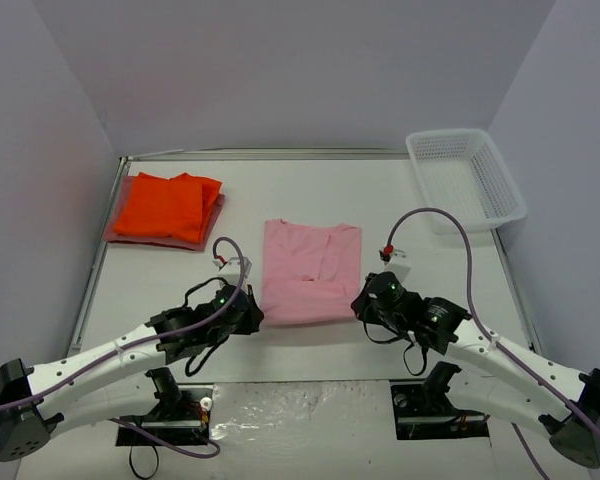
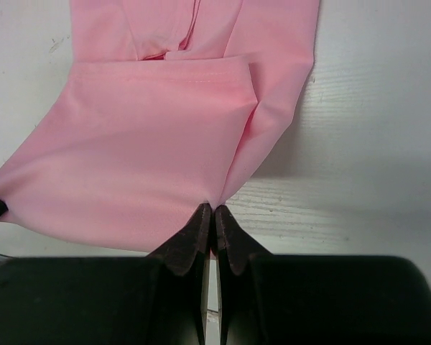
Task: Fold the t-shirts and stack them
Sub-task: Grab one side of the 2/3 rectangular tshirt with both arms, then fold the long partially folded tshirt into a neat square, then put the neatly folded tshirt into the corner of the board with the left arm
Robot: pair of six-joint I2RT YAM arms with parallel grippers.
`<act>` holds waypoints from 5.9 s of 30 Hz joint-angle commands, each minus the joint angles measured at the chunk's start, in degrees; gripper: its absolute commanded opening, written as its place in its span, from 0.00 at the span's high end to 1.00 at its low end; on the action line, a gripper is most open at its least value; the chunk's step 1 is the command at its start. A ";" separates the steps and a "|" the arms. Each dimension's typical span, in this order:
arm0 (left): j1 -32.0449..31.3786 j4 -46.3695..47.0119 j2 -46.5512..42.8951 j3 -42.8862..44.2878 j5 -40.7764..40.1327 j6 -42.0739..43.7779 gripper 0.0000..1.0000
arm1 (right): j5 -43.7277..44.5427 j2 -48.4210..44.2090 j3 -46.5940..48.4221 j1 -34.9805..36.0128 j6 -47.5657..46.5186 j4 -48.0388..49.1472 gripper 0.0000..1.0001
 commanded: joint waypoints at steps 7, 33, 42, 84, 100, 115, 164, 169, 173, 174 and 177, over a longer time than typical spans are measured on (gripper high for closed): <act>1.38 -1.46 1.93 4.32 -3.07 3.03 0.98 | 5.83 3.08 5.09 -0.01 -2.14 -1.77 1.00; 10.78 5.21 9.75 10.39 4.22 9.27 0.98 | 10.23 11.43 11.42 -2.82 -6.53 0.07 1.00; 15.44 6.71 13.26 13.37 7.65 12.17 0.98 | 6.45 14.68 15.37 -10.11 -12.59 1.39 1.00; 27.04 14.01 39.28 31.66 16.27 19.82 0.98 | -5.86 45.45 35.59 -25.68 -25.78 12.81 1.00; 28.63 15.23 56.23 45.71 9.33 24.04 0.45 | -8.76 64.15 50.60 -28.66 -29.03 20.90 0.46; 27.14 13.83 47.73 43.20 3.70 25.80 0.14 | -9.46 59.44 46.33 -29.90 -29.74 23.10 0.12; 37.24 6.97 16.87 8.19 7.12 6.37 0.16 | -9.02 64.60 45.61 0.34 -38.79 18.09 0.55; 38.29 7.85 16.96 7.23 8.53 6.46 0.15 | -9.02 68.38 46.84 0.34 -39.23 17.83 0.53; 39.35 8.03 16.78 6.53 9.41 6.81 0.15 | -10.16 70.93 47.19 0.51 -38.88 17.83 0.53; 39.44 8.03 16.78 6.52 9.59 7.08 0.15 | -10.34 71.11 47.02 0.77 -38.79 17.83 0.53; 40.58 8.38 16.61 6.08 10.55 7.08 0.15 | -10.25 71.38 46.49 1.39 -38.53 17.83 0.52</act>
